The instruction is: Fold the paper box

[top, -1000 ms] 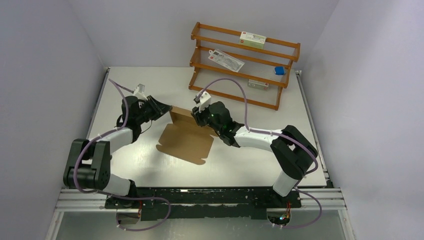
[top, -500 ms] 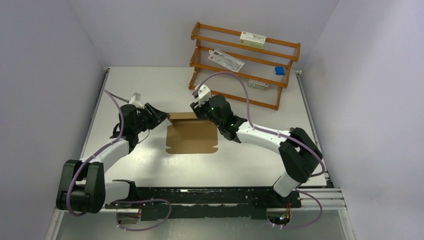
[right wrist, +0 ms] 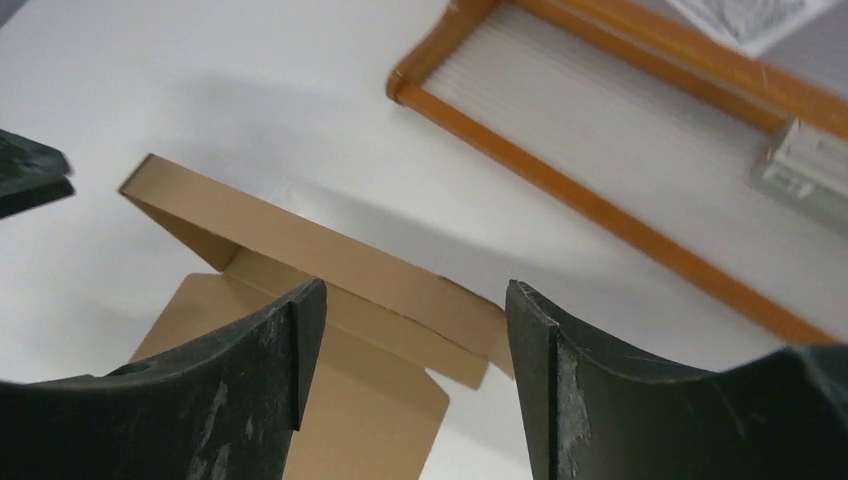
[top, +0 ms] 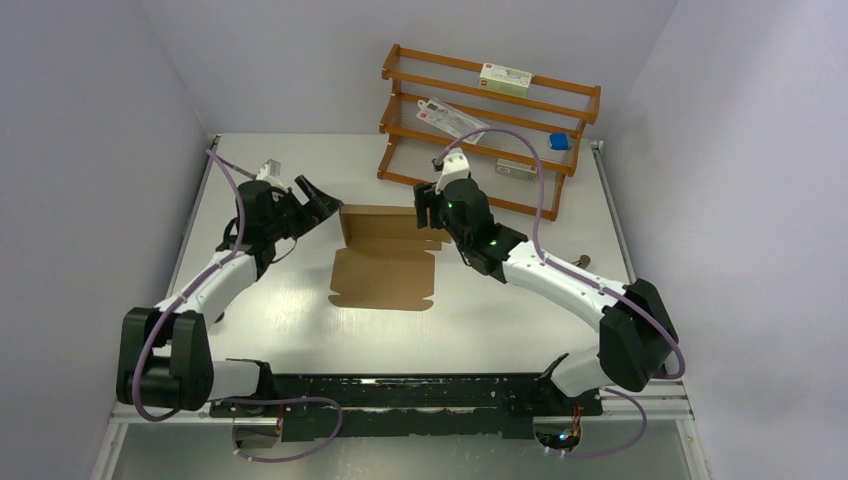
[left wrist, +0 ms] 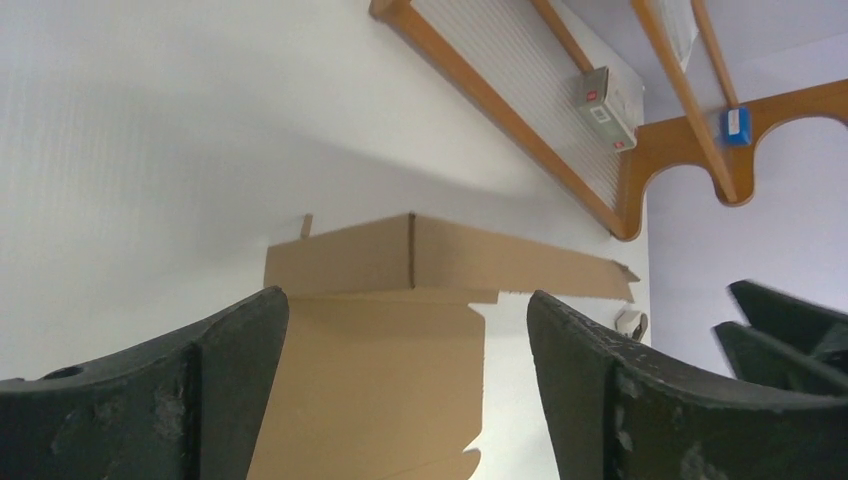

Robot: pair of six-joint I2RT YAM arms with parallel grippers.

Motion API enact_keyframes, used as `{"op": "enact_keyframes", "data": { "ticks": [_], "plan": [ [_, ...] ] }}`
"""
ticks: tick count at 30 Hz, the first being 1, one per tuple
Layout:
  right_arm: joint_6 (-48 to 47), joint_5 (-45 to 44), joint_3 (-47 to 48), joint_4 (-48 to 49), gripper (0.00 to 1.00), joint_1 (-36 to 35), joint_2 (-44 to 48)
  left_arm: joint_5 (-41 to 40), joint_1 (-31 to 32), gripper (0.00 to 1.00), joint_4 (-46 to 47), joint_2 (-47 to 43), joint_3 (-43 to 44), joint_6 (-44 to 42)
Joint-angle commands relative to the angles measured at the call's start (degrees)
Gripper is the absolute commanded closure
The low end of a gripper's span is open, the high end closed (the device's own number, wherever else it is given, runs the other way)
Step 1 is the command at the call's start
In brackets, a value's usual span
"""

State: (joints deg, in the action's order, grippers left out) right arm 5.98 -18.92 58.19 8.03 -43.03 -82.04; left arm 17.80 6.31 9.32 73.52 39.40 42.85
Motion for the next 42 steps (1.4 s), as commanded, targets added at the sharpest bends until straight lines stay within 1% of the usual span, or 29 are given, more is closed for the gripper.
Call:
{"op": "enact_keyframes", "data": {
  "ticks": [1, 4, 11, 16, 22, 29, 32, 37, 42],
  "plan": [
    [11.5, -1.5, 3.1, -7.1, 0.3, 1.9, -1.1, -0.9, -0.1, 0.05, -1.9, 3.5, 5.4, -1.3],
    [14.4, 1.1, 3.4, -7.2, 0.3, 1.9, -2.7, -0.6, 0.0, 0.05, -1.5, 6.2, 7.2, -1.6],
    [18.9, 0.8, 2.5, -5.2, 0.33, 2.1, -4.4, 2.4, 0.2, 0.14, -0.3, 12.2, 9.0, -2.3],
    [20.2, -1.1, 2.0, -3.7, 0.37, 2.2, -6.7, 4.1, 0.7, 0.18, 0.5, 14.9, 9.4, -2.5],
    [22.6, -0.6, 1.7, -1.8, 0.41, 2.5, -9.3, 5.1, 1.1, 0.21, 0.7, 16.3, 9.9, -2.7],
    [25.7, 0.3, -0.4, 0.2, 0.44, 2.7, -10.1, 5.6, 2.1, 0.23, 1.8, 16.5, 8.9, -2.3],
    [27.1, 1.2, -2.3, 2.9, 0.48, 3.3, -9.6, 6.2, 2.4, 0.24, 1.6, 16.8, 8.8, -2.4],
    [29.7, 4.8, -3.2, 5.1, 0.56, 5.0, -10.0, 5.9, 2.7, 0.25, 1.6, 16.4, 8.3, -2.6],
    [33.0, 9.5, -6.0, 9.6, 0.64, 6.9, -9.6, 6.2, 2.8, 0.26, 0.8, 16.4, 8.4, -3.2]
  ]
}}
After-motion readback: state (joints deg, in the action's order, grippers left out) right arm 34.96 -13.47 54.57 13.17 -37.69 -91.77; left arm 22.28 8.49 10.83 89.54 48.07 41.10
